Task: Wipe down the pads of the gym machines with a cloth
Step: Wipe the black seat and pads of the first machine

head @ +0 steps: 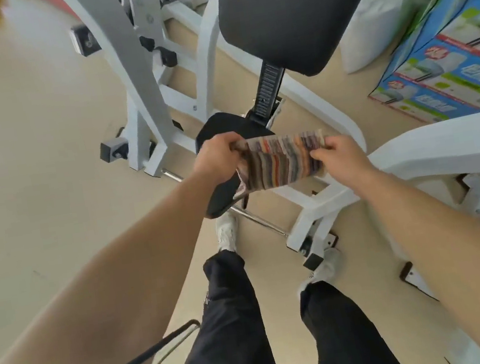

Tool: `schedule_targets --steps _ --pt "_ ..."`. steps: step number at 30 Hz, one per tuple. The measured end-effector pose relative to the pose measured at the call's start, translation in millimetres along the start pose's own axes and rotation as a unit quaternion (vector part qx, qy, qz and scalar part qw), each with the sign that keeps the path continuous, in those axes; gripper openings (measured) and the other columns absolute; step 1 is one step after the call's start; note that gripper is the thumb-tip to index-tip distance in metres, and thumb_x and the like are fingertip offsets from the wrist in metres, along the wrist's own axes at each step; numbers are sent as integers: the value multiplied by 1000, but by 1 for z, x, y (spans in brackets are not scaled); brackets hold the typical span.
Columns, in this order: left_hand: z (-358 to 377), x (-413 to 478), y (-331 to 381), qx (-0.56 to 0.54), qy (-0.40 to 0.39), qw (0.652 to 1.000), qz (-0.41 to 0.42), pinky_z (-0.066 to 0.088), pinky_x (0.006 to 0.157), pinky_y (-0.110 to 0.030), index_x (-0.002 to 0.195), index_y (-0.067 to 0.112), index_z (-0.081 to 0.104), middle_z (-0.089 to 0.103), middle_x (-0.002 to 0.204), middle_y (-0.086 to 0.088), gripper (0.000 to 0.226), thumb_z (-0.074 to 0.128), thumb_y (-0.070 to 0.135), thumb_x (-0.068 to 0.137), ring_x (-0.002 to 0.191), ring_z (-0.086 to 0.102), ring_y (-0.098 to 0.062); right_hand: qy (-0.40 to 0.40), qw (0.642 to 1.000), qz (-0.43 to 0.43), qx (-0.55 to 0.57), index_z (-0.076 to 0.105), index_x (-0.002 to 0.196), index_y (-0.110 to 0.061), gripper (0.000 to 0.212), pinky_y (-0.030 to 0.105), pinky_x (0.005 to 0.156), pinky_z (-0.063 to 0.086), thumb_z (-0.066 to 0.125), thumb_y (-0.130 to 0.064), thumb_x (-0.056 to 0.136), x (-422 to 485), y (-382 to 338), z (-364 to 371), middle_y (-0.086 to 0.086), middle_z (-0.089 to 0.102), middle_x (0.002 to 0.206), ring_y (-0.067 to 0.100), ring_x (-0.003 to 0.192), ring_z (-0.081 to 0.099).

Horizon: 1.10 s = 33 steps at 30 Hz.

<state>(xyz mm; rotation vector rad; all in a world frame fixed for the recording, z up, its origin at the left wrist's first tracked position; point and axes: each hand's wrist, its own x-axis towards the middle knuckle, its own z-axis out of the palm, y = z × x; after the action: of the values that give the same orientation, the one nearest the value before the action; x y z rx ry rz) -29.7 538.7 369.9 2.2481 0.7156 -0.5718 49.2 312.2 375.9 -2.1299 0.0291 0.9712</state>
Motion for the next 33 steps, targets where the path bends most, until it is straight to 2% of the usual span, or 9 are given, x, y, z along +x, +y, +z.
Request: schedule_targets --steps 5,8,11,18,22,24,27,30,33 --pt "-51 102 -17 49 60 995 59 46 76 -30 111 26 69 68 101 1 34 50 7 90 94 61 -21 82 996 -24 -21 71 120 -16 29 21 66 47 56 -12 95 87 -53 30 1 70 103 19 98 65" --pt "-61 153 -38 99 75 985 120 53 80 -37 114 26 69 71 107 -1 28 50 13 97 96 63 -24 122 990 -32 -67 71 119 -15 29 35 87 54 61 -10 92 130 -63 51 8 73 111 25 105 67" --pt "-53 187 -72 168 70 971 153 56 82 -42 122 25 68 68 113 -3 34 44 14 100 96 62 -27 140 985 -35 -95 74 106 -16 22 42 79 58 61 -11 90 163 -51 78 9 73 101 28 95 67" --pt "20 192 -165 281 -50 945 160 55 82 -48 122 27 68 62 118 -5 41 48 8 91 105 60 -34 43 983 8 -179 73 100 -16 19 29 61 42 56 -14 92 167 51 177 3 67 90 31 86 63" --pt "38 170 -193 304 -103 935 153 46 73 -38 110 31 67 55 117 1 30 47 36 88 108 54 -25 41 979 -70 -189 79 99 -14 25 39 83 54 56 -24 93 138 92 222 1 72 121 27 104 64" --pt "39 171 -192 275 -93 945 148 39 71 -33 96 30 70 55 108 3 42 37 52 83 99 51 -21 79 975 -84 -190 78 94 -18 34 39 86 50 46 -26 88 138 96 226 -2 73 112 26 99 63" --pt "45 191 -182 233 5 959 160 46 75 -37 96 21 73 60 113 -1 40 40 43 92 103 55 -24 154 969 -76 -179 74 99 -17 40 38 89 46 38 -32 89 161 83 221 1 68 111 26 102 61" --pt "68 226 -169 248 -19 953 172 45 104 -50 138 17 54 48 146 -7 44 41 38 101 133 45 -31 73 963 -83 -245 46 148 -14 51 46 120 28 35 -36 103 203 68 226 11 38 157 32 145 33" --pt "92 261 -170 346 -108 912 191 8 126 -46 161 16 7 2 168 -9 74 27 55 101 155 2 -28 -45 936 -78 -341 -4 161 -21 71 42 124 -6 24 -53 103 243 72 240 4 -14 168 23 155 -14"
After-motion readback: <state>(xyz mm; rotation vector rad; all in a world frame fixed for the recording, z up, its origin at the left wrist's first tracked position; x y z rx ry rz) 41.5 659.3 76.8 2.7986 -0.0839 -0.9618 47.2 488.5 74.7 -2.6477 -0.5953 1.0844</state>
